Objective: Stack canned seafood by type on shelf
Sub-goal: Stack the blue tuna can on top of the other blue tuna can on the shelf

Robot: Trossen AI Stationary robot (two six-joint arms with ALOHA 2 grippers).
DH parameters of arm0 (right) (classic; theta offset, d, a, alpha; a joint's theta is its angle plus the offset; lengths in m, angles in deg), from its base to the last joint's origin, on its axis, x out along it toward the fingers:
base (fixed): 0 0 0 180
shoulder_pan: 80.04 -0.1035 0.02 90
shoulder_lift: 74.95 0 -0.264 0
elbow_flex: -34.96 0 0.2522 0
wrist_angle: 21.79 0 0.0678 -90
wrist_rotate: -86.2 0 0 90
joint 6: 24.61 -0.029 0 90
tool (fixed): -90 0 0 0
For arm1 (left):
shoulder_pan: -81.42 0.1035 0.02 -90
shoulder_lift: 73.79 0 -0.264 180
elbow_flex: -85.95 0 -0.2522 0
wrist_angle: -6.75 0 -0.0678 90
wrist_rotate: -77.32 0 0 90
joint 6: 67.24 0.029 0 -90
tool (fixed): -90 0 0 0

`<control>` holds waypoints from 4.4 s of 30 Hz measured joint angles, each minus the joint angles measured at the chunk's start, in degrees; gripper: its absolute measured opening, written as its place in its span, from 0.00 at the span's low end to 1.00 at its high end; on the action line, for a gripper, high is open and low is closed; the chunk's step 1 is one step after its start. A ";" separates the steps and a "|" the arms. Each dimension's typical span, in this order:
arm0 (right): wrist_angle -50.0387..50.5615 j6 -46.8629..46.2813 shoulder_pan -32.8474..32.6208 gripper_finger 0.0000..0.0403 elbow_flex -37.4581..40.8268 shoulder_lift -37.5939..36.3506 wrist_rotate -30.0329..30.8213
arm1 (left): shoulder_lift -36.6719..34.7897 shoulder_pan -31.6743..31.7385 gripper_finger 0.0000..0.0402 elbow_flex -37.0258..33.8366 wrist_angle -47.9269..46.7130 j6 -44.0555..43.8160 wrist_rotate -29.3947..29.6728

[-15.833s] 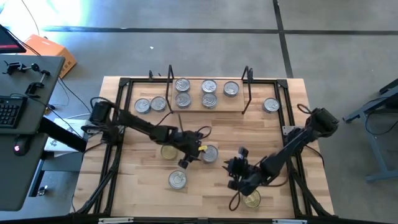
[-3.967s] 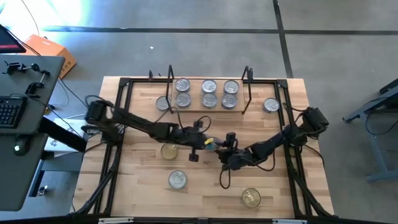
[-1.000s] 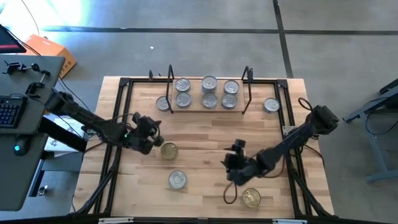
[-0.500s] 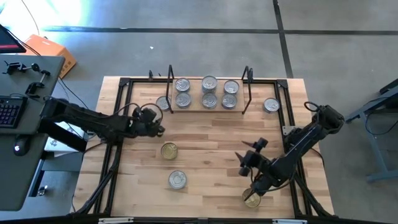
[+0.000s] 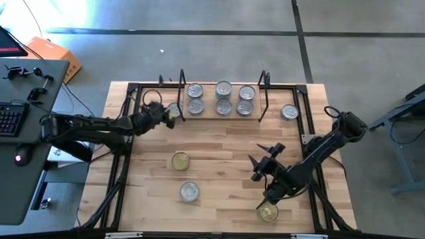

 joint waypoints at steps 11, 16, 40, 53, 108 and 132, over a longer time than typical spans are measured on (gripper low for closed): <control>-0.02 1.09 2.21 0.66 0.00 0.00 -0.77 | 4.74 8.53 0.10 -0.33 3.23 4.94 -13.47; -0.02 1.09 2.25 0.66 0.00 0.02 -0.79 | 8.45 8.93 0.06 -0.31 7.53 8.90 -14.14; -2.71 0.61 2.25 0.66 -0.02 0.04 -0.79 | 2.19 9.16 0.00 1.31 -11.90 -0.79 -31.30; -3.72 1.03 2.25 0.66 -0.02 0.04 -1.20 | -4.45 -7.68 0.00 1.13 -21.80 -10.35 -31.12; -37.56 31.70 7.67 0.66 5.83 9.87 -23.08 | 47.57 -31.26 0.07 46.44 -1.34 39.89 -27.26; -71.89 77.51 12.28 0.66 17.53 8.66 -32.01 | 49.84 -25.14 0.02 46.55 -2.87 54.13 -39.20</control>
